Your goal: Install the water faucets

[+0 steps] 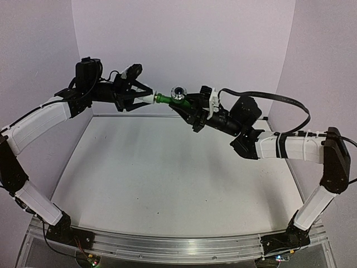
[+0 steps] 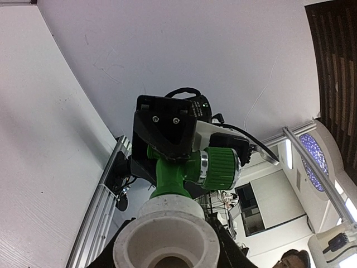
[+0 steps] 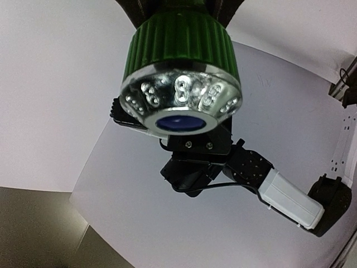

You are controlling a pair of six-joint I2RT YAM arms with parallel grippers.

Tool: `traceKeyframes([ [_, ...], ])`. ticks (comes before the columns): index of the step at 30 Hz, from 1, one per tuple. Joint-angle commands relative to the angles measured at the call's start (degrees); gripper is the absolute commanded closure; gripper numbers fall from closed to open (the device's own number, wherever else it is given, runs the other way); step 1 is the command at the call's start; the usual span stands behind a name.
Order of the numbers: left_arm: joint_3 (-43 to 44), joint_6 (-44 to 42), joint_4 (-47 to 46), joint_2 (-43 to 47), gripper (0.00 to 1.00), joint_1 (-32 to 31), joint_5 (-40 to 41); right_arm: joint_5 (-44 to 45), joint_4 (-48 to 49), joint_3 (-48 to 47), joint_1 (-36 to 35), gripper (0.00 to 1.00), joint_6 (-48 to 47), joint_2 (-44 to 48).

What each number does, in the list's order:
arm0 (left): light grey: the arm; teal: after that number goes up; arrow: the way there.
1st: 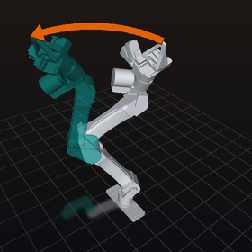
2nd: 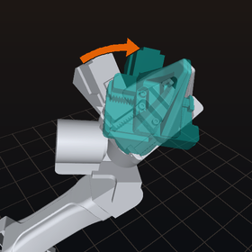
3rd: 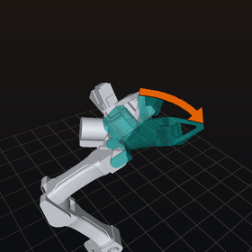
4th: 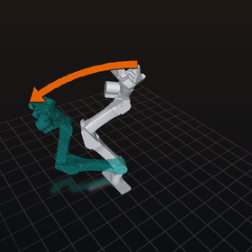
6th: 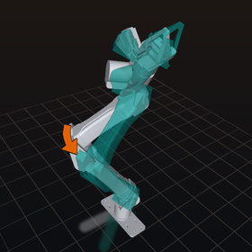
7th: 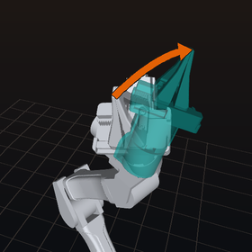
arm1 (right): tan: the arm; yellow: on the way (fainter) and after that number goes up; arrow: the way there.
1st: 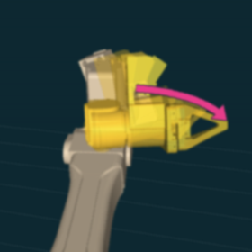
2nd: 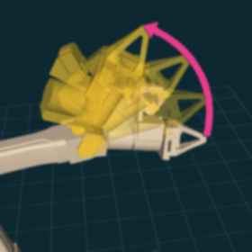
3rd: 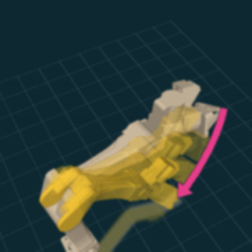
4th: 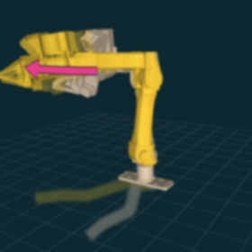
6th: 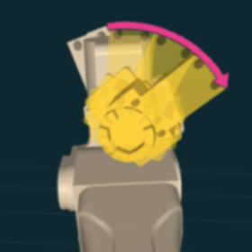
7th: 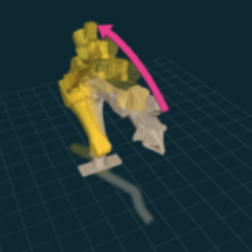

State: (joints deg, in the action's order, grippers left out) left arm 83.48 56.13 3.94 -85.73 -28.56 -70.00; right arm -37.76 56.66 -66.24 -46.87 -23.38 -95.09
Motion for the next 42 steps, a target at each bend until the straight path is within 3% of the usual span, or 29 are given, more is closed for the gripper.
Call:
traceKeyframes([
  [1,0.2,-3.4,-3.7,2.4,1.0,-2.7,2.0,-0.5,2.6,-4.1,-1.7,1.0,7.8,-3.3],
  [18,-2.9,-10.3,-3.7,4.2,1.0,-2.9,9.0,-1.9,5.0,-7.7,-1.7,1.0,22.8,-8.2],
  [42,-6.0,-30.5,-5.8,6.9,1.0,-3.6,15.6,-13.7,10.2,-18.2,-1.1,1.0,64.1,-17.1],
])
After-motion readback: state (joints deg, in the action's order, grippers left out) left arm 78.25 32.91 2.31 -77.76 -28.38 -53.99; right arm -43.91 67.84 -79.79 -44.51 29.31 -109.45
